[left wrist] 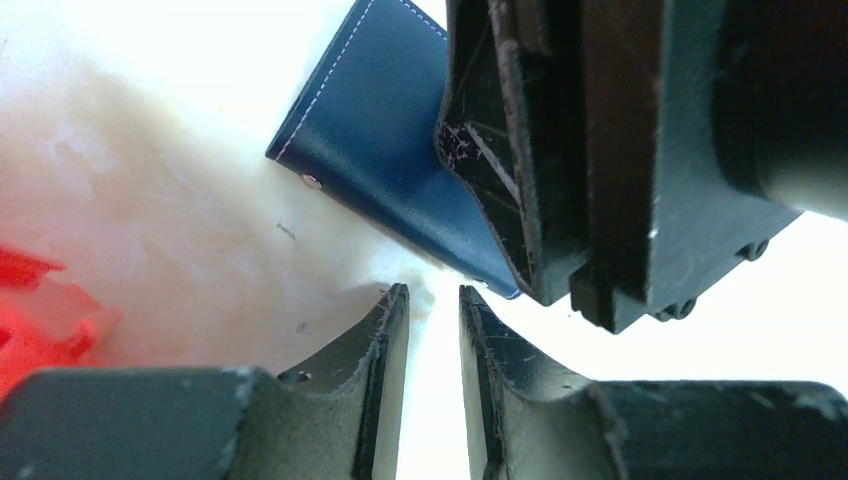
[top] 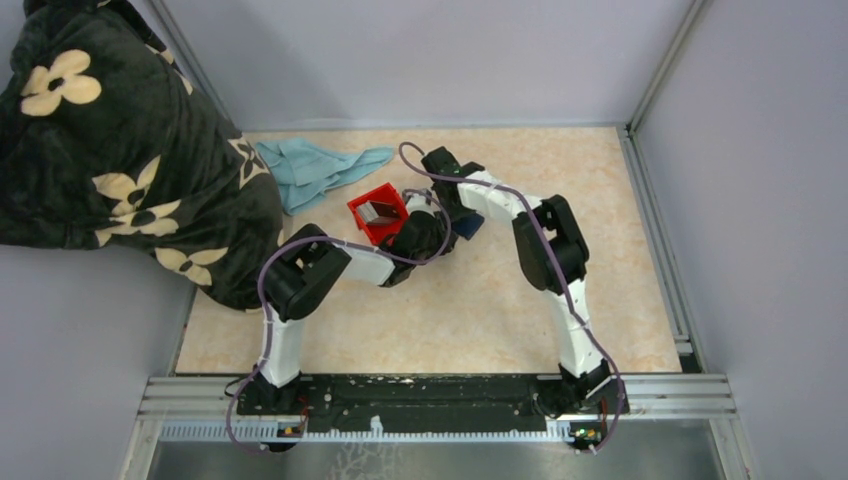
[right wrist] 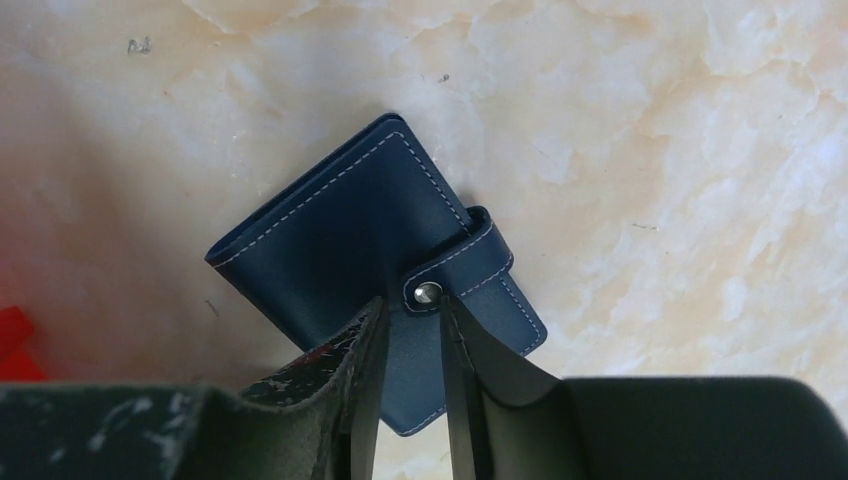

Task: Put the credit cards into the card holder
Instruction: Close the card holder at the center of the board.

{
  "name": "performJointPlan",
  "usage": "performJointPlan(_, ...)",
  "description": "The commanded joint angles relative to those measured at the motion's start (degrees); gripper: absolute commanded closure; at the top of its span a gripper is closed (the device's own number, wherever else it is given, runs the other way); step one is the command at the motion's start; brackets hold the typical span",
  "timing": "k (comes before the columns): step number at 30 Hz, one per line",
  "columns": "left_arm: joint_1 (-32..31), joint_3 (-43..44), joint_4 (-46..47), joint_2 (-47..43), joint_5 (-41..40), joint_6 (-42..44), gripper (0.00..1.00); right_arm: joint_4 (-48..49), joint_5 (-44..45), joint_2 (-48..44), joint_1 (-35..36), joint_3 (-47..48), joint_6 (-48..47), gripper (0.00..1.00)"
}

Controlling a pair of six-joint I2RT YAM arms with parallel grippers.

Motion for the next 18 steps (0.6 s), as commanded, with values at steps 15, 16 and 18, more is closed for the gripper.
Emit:
performJointPlan(15, -0.37, -4.15, -15.25, -9.04, -4.03, 2.34, 0.64, 7.73, -8.99, -16.8, 0.08, -13.39, 7.5, 0.67)
performJointPlan(16, -0.5, -4.27, -15.38, -9.39, -4.03, 2.46, 0.63, 8.57, -9.35, -17.96, 0.08, -14.4, 7.67, 0.67)
performJointPlan(18, -0.65, -4.09, -16.03, -9.98, -4.21, 2.79, 0.62, 9.67, -10.02, -19.86, 0.11, -15.75, 7.82, 0.67)
